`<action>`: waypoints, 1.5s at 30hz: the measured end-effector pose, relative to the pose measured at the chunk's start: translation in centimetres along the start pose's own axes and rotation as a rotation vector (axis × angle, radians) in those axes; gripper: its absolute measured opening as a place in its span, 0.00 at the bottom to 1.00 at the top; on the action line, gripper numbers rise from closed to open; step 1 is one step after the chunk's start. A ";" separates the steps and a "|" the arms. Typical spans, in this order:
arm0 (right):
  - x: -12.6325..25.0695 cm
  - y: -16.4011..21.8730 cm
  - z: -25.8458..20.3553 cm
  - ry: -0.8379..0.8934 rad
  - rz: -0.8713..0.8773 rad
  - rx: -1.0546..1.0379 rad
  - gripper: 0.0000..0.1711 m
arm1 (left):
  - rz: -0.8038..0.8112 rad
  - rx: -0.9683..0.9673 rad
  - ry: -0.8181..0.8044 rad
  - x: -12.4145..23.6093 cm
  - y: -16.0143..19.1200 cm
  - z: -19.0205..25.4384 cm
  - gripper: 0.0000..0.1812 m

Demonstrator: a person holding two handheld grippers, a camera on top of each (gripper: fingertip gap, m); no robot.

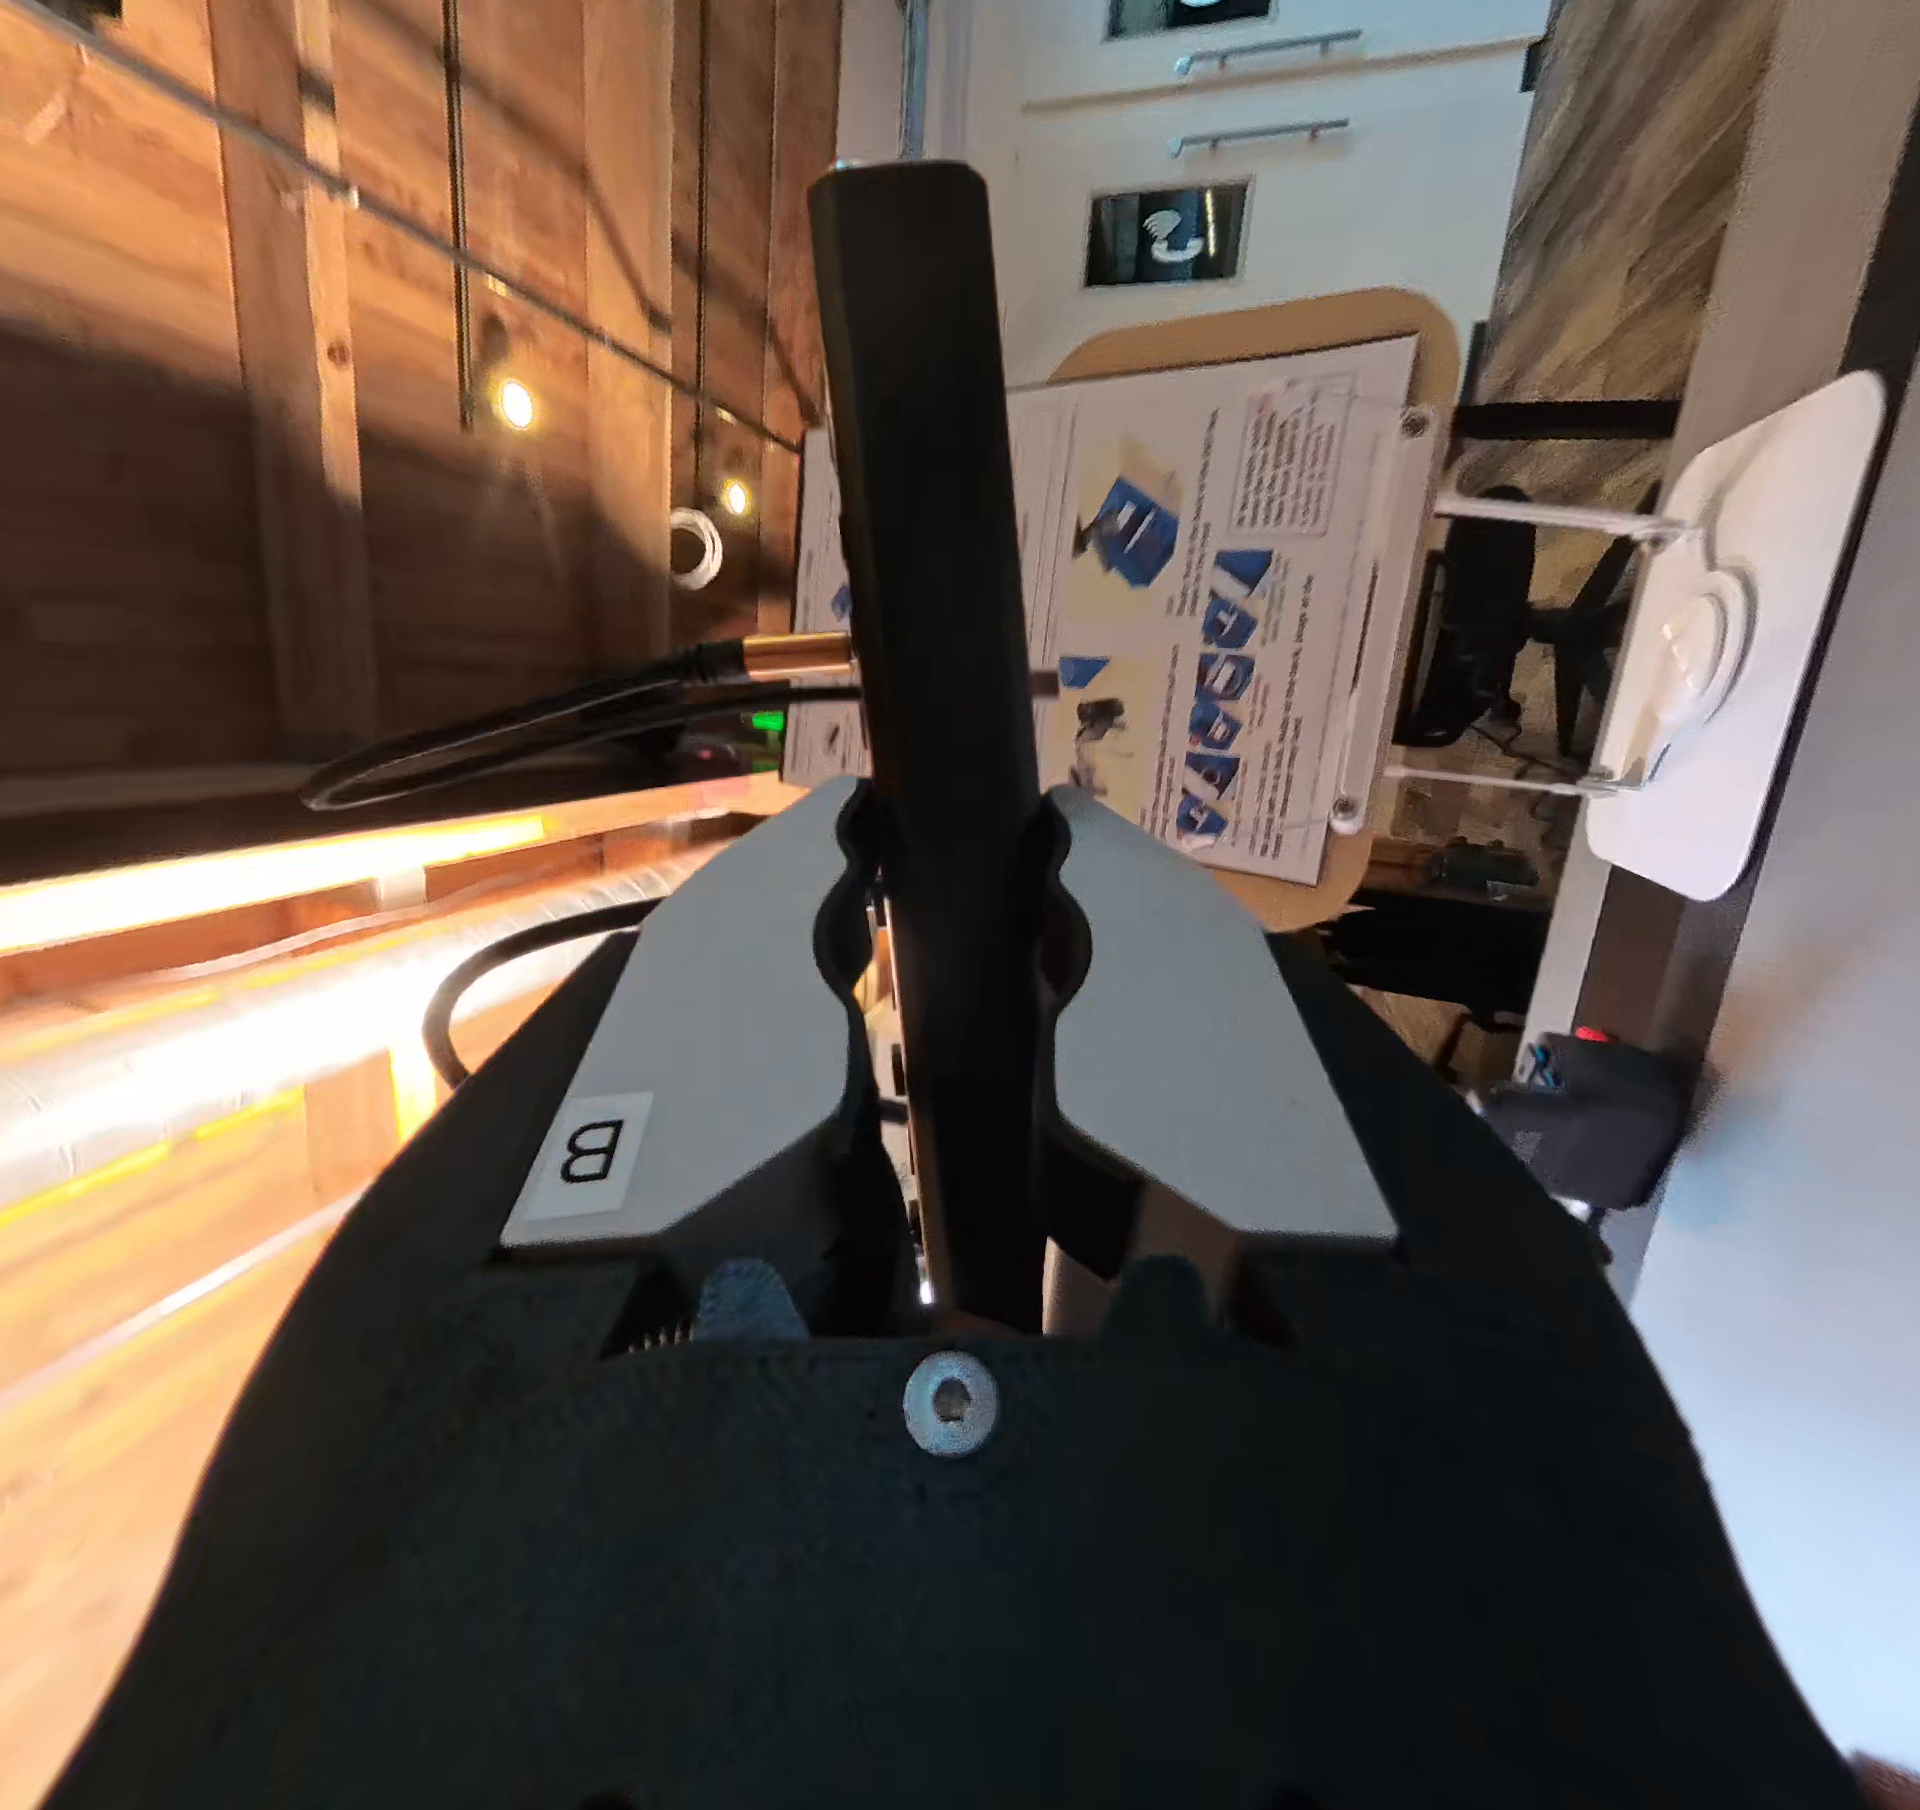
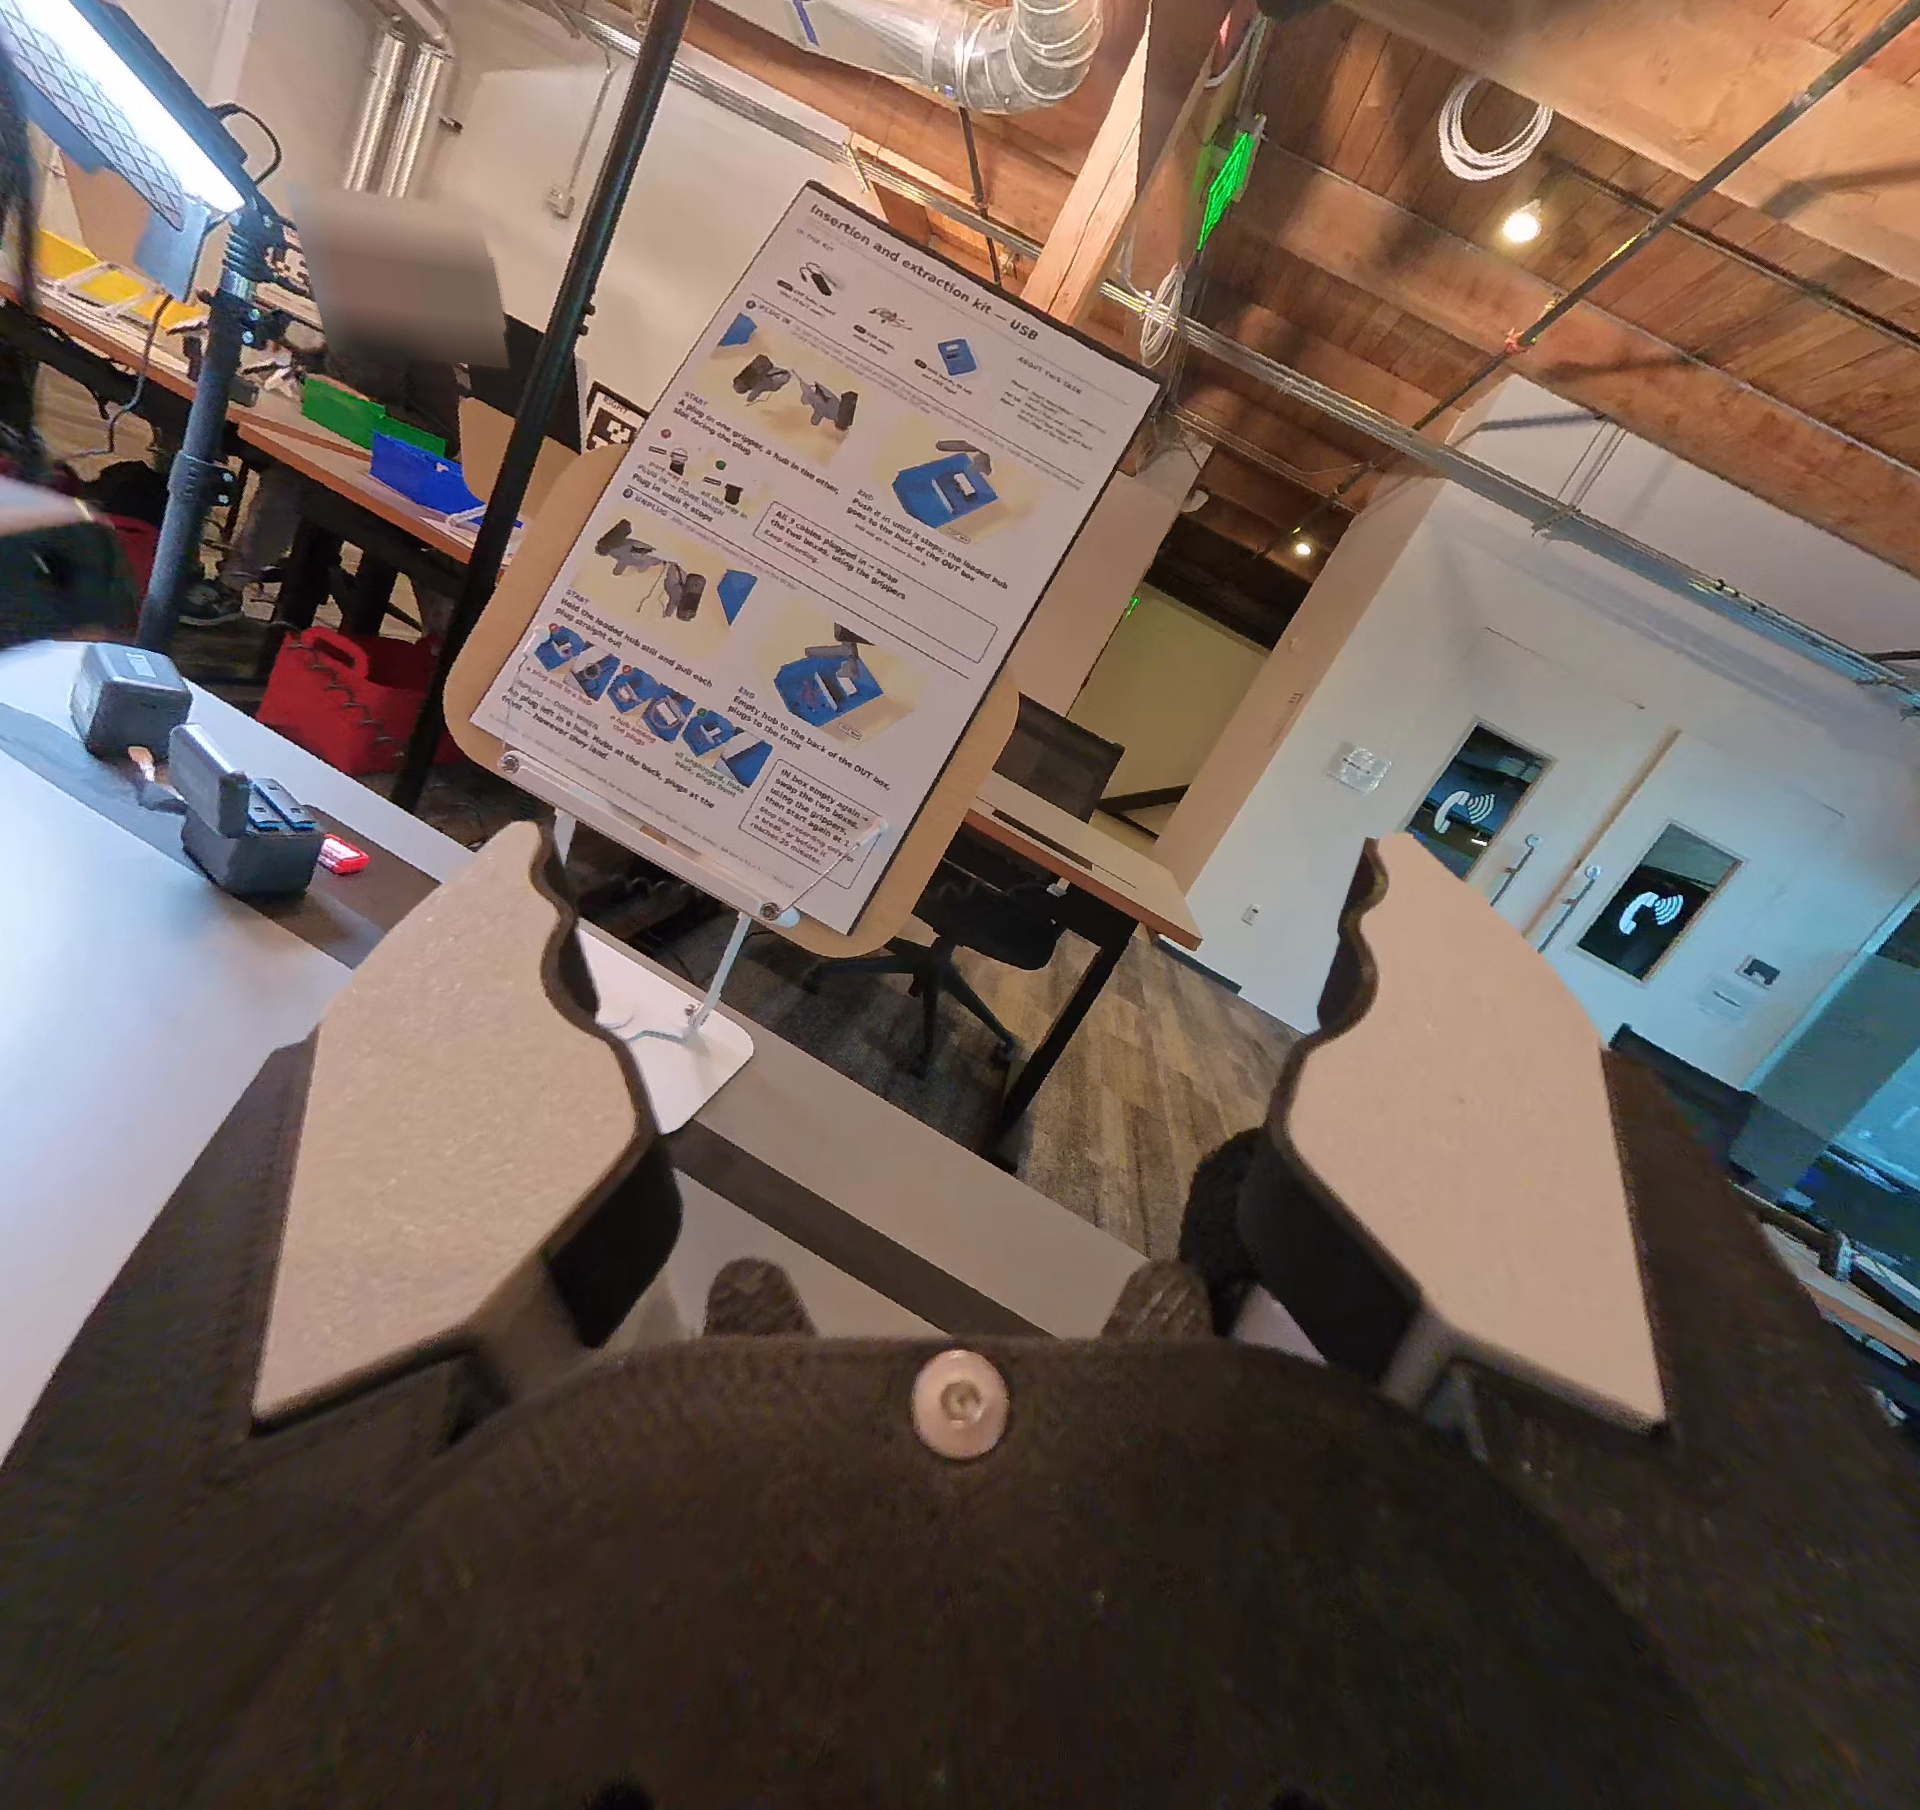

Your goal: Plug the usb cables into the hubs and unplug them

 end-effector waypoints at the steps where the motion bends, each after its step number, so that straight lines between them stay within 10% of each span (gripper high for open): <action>1: 0.0 0.0 -0.2 -0.012 0.002 -0.003 0.80 | 0.015 -0.031 -0.002 -0.2 -0.7 0.7 0.16; 11: 2.3 -1.1 -15.0 -0.728 0.142 -0.539 0.67 | 0.120 -0.139 -0.009 1.0 -3.8 6.9 0.16; 28: 2.5 11.2 -28.1 -0.900 -0.421 -0.109 0.46 | 0.246 -0.405 0.040 3.0 -4.9 11.2 0.16; 37: 1.1 7.7 -28.2 -0.708 -0.133 -0.402 0.41 | 0.264 -0.386 0.001 3.4 -5.6 8.0 0.23; 41: 0.4 7.6 -26.4 -0.572 -0.074 -0.420 0.41 | 0.269 -0.129 -0.112 4.1 -4.2 4.3 0.29; 45: -0.2 7.9 -24.3 -0.431 -0.051 -0.390 0.41 | 0.299 0.993 0.109 3.9 -2.0 2.0 0.35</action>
Point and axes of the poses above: each gripper's, where its closed fingertips meet, x back along the fingers, y out of its underside, z = x × y across the jaws, the point moved 2 cm from there along x, back along the fingers
